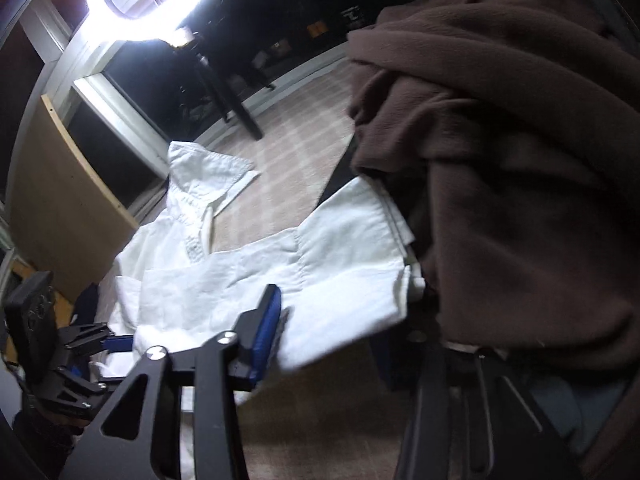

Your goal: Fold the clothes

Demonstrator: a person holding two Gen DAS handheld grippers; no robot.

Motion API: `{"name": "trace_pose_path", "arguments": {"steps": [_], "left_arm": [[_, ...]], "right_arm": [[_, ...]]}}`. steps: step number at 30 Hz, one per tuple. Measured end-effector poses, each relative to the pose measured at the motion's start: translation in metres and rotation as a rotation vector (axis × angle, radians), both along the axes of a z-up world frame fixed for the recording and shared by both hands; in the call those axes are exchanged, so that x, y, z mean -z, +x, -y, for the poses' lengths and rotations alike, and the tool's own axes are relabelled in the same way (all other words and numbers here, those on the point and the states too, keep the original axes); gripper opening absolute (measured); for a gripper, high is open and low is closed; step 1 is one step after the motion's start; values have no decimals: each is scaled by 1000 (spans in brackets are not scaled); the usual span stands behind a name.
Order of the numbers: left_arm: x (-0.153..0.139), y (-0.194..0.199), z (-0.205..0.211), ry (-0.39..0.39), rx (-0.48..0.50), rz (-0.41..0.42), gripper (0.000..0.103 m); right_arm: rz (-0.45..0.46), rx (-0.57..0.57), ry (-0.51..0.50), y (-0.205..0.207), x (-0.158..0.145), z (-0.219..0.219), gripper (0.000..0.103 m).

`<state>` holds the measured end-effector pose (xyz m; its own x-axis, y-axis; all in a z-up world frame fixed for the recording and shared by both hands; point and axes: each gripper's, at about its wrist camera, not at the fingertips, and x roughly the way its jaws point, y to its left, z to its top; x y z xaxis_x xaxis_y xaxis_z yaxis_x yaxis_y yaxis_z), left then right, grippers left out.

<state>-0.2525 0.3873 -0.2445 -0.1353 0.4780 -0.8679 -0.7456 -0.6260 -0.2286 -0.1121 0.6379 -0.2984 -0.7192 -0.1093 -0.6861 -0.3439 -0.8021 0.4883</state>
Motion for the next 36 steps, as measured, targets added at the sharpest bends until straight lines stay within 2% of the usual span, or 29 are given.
{"name": "trace_pose_path", "arguments": {"steps": [3, 5, 9, 12, 15, 23, 27, 30, 32, 33, 34, 35, 36], "left_arm": [[2, 0, 8, 7, -9, 12, 56], [1, 0, 12, 10, -16, 16, 56], [1, 4, 18, 33, -53, 53, 55], [-8, 8, 36, 82, -105, 82, 54], [-20, 12, 61, 113, -151, 69, 54], [-44, 22, 138, 169, -342, 43, 54], [-38, 17, 150, 171, -405, 58, 54], [-37, 17, 152, 184, -423, 58, 54], [-41, 14, 152, 186, -423, 51, 54], [-42, 14, 153, 184, -423, 50, 54], [-42, 14, 154, 180, -423, 50, 54], [-43, 16, 157, 178, -423, 50, 54], [-44, 17, 157, 180, -421, 49, 54]], "right_arm": [[-62, -4, -41, 7, -13, -5, 20], [-106, -18, -30, 8, -30, -2, 17], [-165, -141, 98, -1, -67, 27, 17], [-189, -231, 135, -7, -84, 48, 17], [-219, -329, 145, -12, -94, 75, 16], [-151, -714, 159, -26, -63, 186, 12], [-127, -730, 212, -38, -46, 211, 12], [-134, -660, 194, -54, -45, 209, 12], [-123, -668, 164, -64, -43, 214, 16], [-82, -700, 123, -71, -38, 218, 26], [5, -745, 49, -77, -27, 222, 31], [77, -774, -20, -80, -19, 224, 34], [91, -785, -68, -76, -18, 219, 34]]}}
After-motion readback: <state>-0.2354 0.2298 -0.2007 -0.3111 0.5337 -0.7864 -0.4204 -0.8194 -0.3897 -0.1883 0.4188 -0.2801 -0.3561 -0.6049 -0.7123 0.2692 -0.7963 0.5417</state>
